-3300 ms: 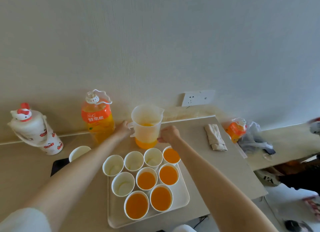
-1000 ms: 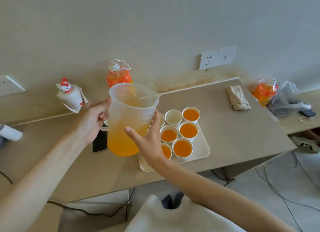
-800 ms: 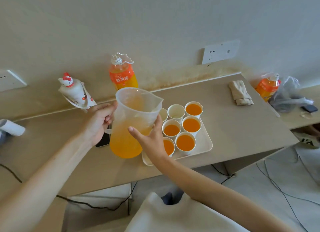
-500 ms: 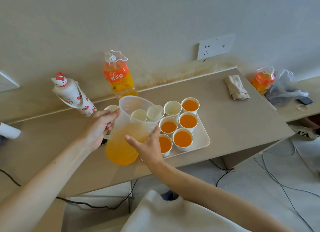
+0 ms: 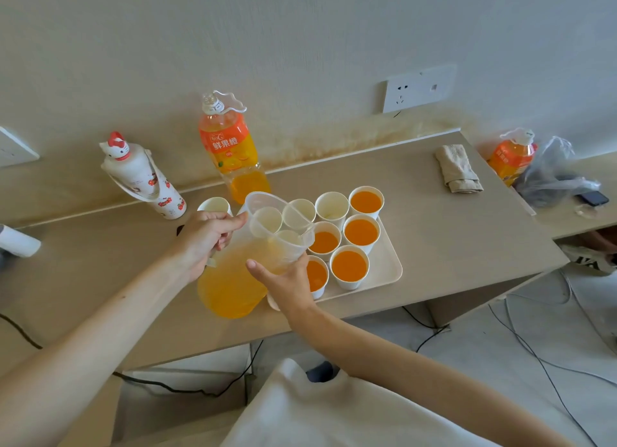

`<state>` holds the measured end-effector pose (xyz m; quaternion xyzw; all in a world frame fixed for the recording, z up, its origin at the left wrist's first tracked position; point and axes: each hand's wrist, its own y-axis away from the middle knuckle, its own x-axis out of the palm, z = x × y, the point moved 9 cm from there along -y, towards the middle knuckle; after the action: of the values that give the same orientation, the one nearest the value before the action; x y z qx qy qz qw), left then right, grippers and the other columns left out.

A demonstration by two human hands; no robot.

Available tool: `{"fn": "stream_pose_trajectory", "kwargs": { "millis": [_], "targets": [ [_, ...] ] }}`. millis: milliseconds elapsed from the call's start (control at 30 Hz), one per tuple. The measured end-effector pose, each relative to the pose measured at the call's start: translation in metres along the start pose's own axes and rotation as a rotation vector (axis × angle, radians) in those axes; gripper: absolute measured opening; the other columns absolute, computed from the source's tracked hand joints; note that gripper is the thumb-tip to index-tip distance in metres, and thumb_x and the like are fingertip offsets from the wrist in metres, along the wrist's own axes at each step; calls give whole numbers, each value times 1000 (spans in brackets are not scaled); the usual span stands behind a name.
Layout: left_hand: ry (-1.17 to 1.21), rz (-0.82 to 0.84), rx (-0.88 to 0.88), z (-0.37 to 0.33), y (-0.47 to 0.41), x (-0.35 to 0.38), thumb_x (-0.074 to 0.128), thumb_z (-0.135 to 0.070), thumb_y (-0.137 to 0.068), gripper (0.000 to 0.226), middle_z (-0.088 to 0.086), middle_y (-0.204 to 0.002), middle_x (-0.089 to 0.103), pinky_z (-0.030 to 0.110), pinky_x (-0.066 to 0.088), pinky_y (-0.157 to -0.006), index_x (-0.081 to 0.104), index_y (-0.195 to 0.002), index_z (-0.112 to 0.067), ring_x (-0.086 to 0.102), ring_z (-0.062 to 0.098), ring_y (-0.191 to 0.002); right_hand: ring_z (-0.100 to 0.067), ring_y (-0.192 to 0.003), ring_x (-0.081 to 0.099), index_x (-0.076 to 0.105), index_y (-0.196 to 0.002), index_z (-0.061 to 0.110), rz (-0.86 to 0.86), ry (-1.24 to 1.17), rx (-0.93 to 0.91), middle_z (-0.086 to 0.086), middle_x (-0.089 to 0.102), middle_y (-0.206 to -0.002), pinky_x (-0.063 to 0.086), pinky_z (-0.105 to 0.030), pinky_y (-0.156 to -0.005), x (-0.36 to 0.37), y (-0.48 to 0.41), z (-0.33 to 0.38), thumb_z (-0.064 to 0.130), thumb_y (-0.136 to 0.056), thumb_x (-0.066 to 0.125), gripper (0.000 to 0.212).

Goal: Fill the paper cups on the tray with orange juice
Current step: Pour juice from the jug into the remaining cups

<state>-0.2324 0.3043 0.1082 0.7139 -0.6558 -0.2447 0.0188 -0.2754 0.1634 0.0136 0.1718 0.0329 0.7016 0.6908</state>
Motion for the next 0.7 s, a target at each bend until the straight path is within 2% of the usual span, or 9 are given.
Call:
{"fn": "stream_pose_trajectory", "kwargs": {
  "millis": [133, 300, 367, 433, 500, 633, 700],
  "targets": [
    [-17, 3, -14, 0, -2, 2, 71, -33, -84, 55, -1, -45, 31, 35, 30, -78, 38, -41, -22, 28, 17, -53, -8, -115, 55, 31, -138, 22, 3, -42, 23, 4, 54, -128, 50, -11, -85, -1, 0, 0, 28, -72, 86, 86],
    [-36, -9, -27, -2, -6, 6, 70, -28, -85, 53, 0, -44, 30, 28, 33, -74, 35, -47, -16, 26, 18, -51, -10, -117, 57, 32, -140, 19, 9, -71, 82, 1, 57, -129, 50, -10, -79, -2, -4, -9, 31, -72, 86, 88],
    [-47, -10, -34, -3, -8, 8, 70, -27, -86, 54, 0, -45, 30, 26, 34, -71, 40, -42, -19, 26, 18, -50, -11, -117, 56, 32, -141, 19, 17, -81, 107, 1, 56, -130, 50, -14, -84, -3, -6, -13, 34, -71, 86, 90],
    [-64, -9, -42, -3, -9, 9, 70, -28, -86, 56, 0, -46, 31, 27, 34, -68, 43, -37, -21, 26, 18, -51, -13, -119, 56, 33, -141, 20, 21, -82, 122, 0, 57, -130, 51, -27, -96, -2, -8, -16, 41, -67, 88, 95],
    [-75, -9, -47, -4, -10, 10, 71, -28, -86, 56, 1, -47, 31, 28, 32, -65, 40, -39, -21, 27, 18, -51, -14, -118, 57, 33, -141, 21, 21, -82, 137, 0, 58, -129, 50, -36, -101, -2, -9, -17, 49, -60, 88, 102],
    [-97, -12, -51, -6, -11, 12, 70, -28, -86, 53, 1, -47, 31, 28, 32, -65, 35, -47, -18, 27, 18, -52, -15, -117, 57, 34, -139, 20, 34, -102, 158, -1, 58, -128, 51, -29, -95, -4, -9, -20, 44, -65, 88, 95],
    [-101, -10, -56, -7, -12, 13, 70, -28, -86, 54, 1, -47, 31, 28, 32, -64, 36, -46, -19, 27, 18, -51, -15, -117, 59, 36, -139, 21, 36, -96, 152, -1, 60, -127, 52, -32, -97, -2, -10, -18, 54, -56, 88, 103]
  ]
}}
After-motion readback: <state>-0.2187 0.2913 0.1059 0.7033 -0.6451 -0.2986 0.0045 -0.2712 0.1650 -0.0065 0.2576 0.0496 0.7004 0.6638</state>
